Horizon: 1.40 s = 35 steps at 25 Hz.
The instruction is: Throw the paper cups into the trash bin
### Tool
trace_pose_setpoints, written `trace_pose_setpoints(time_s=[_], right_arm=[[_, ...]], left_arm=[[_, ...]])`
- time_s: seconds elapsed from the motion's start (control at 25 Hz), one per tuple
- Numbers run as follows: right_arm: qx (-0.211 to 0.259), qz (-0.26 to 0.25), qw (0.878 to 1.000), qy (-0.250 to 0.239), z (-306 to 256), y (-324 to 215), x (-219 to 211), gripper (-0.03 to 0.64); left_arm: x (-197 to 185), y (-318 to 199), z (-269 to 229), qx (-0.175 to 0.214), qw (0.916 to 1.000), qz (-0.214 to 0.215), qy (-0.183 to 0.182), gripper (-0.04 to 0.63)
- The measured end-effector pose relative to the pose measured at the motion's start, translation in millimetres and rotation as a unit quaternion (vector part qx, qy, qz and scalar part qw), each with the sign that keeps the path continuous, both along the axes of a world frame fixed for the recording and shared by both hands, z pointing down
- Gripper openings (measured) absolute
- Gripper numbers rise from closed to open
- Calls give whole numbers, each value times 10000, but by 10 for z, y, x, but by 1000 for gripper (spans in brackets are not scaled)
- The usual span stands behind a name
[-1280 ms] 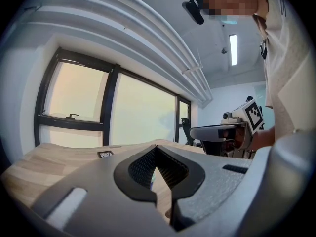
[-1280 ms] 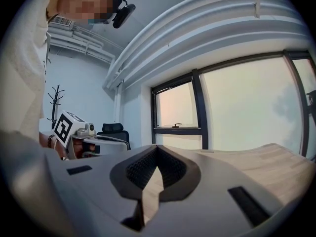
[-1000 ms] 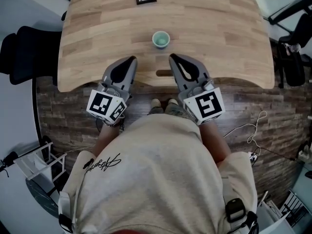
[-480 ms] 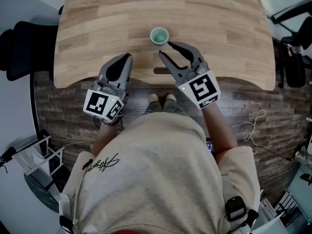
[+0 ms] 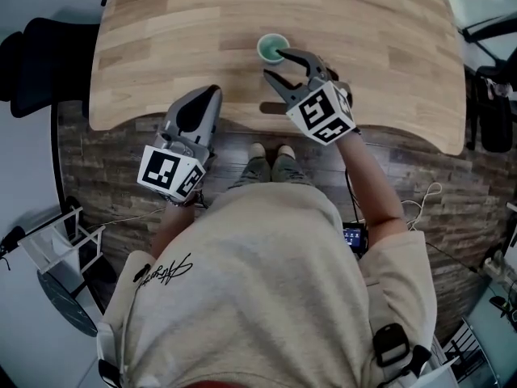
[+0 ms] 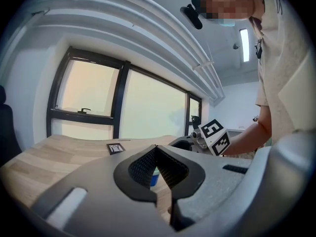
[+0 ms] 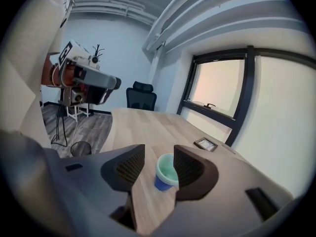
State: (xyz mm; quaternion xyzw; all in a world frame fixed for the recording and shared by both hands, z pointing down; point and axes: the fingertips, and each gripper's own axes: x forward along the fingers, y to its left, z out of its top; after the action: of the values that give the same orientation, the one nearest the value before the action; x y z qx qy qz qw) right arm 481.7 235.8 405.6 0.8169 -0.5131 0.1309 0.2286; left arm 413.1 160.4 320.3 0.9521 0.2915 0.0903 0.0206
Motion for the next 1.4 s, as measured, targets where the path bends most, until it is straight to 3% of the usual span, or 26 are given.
trace_pose_setpoints(time_s=[0.32,0.6,0.92,1.24,1.4], right_arm=[[-1236,-245,9918,222,492,-56,143,163],[-1925,-491,9790,457,702,-92,208,161],[-2312,-788,9691,354,875,-124,198,155],[-2471,-813,9640,554,892,-110,262,63],[-2493,-871,9628,574,893,-124,270,51]], left_arm=[[-129,-104,142,-30,9996,-219,-190,3],[-242,-209,197,8,9987,-432,-264,3],[-317,-311,223,-39,9970,-722,-265,3],[-417,-352,229,-64,9951,-944,-274,3],[-434,-370,215,-66,9945,-1012,-251,3]])
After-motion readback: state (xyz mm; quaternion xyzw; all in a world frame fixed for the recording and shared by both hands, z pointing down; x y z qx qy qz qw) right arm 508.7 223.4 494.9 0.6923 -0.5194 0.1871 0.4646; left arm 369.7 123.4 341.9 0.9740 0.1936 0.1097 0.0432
